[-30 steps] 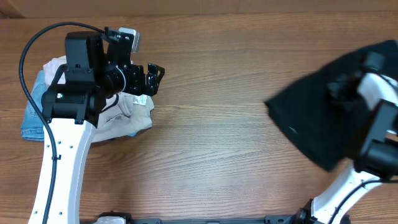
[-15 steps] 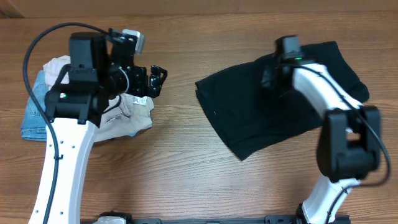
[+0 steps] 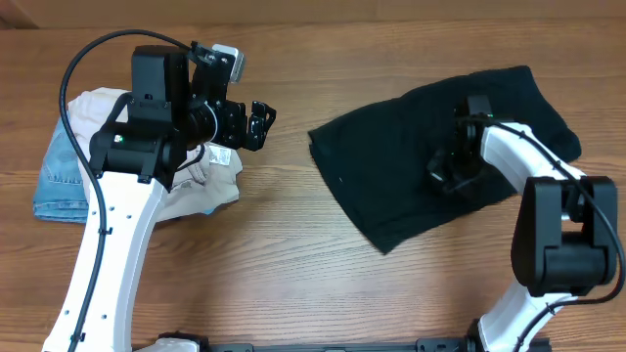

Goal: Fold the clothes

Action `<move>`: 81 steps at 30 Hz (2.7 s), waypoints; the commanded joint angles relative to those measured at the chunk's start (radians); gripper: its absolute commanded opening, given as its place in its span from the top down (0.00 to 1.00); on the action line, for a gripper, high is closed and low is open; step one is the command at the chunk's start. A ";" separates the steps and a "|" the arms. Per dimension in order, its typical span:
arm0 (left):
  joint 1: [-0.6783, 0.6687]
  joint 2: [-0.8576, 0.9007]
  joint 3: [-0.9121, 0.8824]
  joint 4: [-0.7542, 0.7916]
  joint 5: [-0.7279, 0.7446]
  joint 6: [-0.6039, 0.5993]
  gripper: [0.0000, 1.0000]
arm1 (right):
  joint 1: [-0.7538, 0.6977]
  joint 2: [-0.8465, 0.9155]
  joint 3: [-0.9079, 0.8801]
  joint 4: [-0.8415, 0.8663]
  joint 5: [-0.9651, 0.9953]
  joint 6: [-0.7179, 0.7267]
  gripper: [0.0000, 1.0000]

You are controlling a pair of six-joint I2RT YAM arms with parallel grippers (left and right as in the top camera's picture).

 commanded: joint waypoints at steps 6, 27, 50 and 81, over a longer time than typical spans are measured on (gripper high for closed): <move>-0.003 0.000 0.027 0.018 -0.006 0.008 0.00 | -0.266 0.027 -0.007 0.101 0.584 0.118 0.96; -0.003 0.000 0.027 0.013 -0.006 0.012 0.00 | -0.195 0.203 0.293 0.251 -0.072 0.061 0.96; -0.003 0.000 0.027 -0.004 -0.007 0.013 0.00 | 0.275 0.154 0.315 -0.046 0.004 -0.520 0.96; -0.002 0.000 0.027 0.101 -0.007 0.012 0.00 | -0.389 -0.001 0.034 0.211 0.349 -0.011 0.96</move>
